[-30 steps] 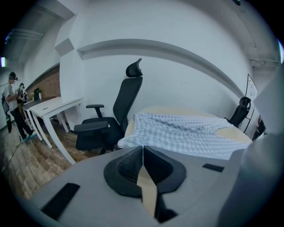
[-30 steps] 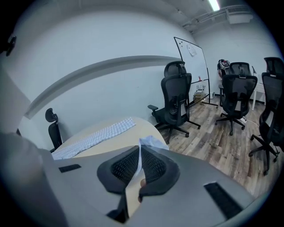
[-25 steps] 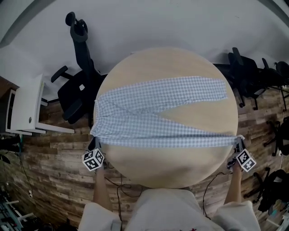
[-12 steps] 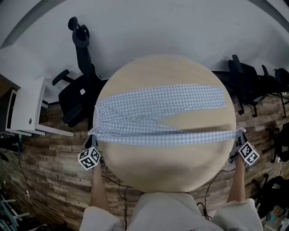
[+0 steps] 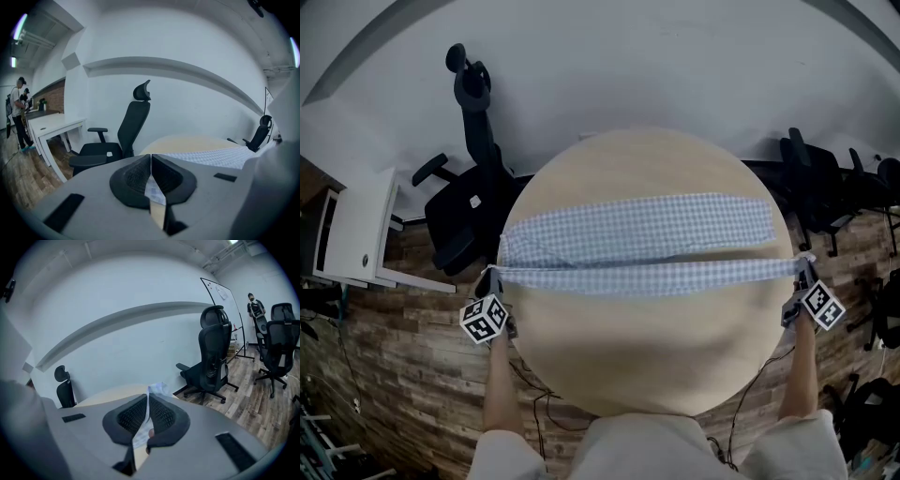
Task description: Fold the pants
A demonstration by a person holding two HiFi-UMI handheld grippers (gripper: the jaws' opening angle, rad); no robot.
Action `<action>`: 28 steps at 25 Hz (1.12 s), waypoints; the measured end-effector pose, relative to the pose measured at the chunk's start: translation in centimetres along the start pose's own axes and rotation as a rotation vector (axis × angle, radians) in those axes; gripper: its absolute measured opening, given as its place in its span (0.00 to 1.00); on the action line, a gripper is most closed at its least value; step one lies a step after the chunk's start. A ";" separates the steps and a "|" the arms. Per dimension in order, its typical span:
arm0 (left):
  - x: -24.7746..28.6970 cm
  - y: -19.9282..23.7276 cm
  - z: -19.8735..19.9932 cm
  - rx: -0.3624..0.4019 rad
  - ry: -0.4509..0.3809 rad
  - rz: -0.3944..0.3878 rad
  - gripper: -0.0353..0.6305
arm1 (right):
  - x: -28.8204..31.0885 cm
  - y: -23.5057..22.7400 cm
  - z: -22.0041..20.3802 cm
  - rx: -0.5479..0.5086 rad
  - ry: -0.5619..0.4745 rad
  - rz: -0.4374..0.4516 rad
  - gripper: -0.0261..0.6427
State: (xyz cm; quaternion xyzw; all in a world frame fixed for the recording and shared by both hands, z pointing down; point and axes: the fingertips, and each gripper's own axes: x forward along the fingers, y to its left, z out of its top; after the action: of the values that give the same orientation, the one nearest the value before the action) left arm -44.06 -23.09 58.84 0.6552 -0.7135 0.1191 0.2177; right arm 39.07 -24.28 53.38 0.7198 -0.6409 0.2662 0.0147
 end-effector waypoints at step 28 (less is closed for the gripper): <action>15.3 -0.8 -0.2 0.045 0.125 0.021 0.11 | 21.2 0.7 0.0 -0.005 0.156 -0.009 0.09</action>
State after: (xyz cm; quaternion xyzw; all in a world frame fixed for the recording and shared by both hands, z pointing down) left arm -43.98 -36.58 66.02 0.6435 -0.7027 0.1781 0.2458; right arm 39.17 -43.82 61.70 0.6996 -0.6353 0.3199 0.0677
